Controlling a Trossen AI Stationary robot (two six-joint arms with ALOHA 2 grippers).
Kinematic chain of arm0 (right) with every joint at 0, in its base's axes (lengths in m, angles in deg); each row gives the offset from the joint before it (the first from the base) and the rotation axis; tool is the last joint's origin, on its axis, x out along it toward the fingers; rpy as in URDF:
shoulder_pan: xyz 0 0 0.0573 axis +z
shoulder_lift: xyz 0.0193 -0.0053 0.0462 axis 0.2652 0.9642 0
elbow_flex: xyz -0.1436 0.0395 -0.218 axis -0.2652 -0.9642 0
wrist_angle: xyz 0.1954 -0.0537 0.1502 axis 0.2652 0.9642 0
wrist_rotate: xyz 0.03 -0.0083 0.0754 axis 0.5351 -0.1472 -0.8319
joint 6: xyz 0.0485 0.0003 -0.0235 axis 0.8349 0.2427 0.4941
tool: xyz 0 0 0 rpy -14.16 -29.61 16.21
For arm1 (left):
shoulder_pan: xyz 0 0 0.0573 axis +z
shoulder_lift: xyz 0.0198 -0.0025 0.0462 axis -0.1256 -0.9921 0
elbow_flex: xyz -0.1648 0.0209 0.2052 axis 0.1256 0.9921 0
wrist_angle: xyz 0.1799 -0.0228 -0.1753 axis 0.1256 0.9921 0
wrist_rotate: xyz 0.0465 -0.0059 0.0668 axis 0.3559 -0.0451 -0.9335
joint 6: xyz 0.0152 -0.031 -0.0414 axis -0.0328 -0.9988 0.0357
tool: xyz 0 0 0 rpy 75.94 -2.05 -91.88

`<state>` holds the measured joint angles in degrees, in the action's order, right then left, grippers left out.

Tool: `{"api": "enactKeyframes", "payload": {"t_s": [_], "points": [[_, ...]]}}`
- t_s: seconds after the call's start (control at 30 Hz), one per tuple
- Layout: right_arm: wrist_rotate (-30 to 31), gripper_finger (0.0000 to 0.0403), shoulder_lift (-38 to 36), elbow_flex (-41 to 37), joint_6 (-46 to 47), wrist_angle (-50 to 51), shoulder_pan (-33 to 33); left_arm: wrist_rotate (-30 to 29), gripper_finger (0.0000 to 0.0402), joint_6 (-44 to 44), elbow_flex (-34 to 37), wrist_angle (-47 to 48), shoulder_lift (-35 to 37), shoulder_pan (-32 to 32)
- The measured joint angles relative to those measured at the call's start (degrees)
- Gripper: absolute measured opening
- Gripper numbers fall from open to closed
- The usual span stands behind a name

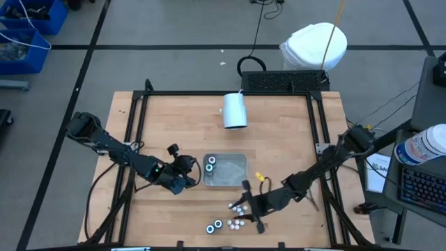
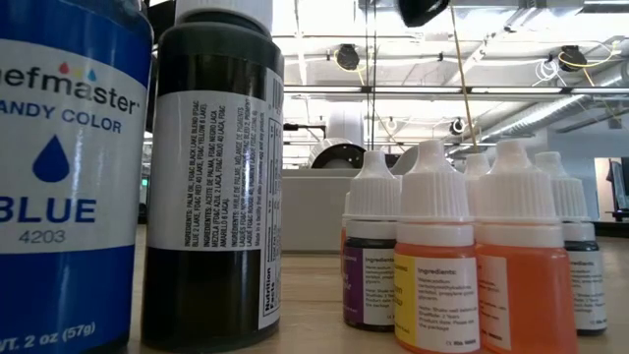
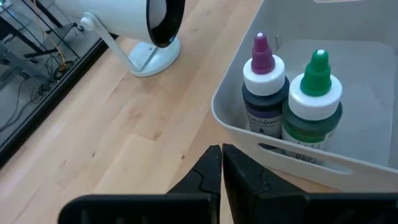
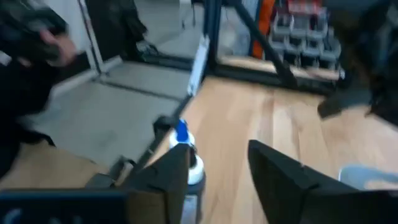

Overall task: Pick & Place food coloring
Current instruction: Put the large black food coloring bottle into the gray bin

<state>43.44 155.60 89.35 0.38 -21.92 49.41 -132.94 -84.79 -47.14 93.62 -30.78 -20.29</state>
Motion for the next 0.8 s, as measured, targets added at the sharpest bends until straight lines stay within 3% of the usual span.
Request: {"api": "enactKeyframes", "payload": {"t_s": [0.13, 0.3, 0.8], "points": [[0.10, 0.0194, 5.85, 7.76, 0.69, 8.82, 0.12, -0.59, 0.0024, 1.50, 0.00, 0.03, 0.00, 0.00], [0.19, 0.0198, 10.70, 14.31, 0.57, 10.93, -0.23, -0.91, 0.0024, 2.33, 0.00, 0.43, 0.00, 0.00], [-1.83, 0.0199, 14.30, 15.22, 4.13, 10.35, -0.93, -0.89, 0.0024, 3.78, 0.02, 0.34, 0.00, 0.00]]}}
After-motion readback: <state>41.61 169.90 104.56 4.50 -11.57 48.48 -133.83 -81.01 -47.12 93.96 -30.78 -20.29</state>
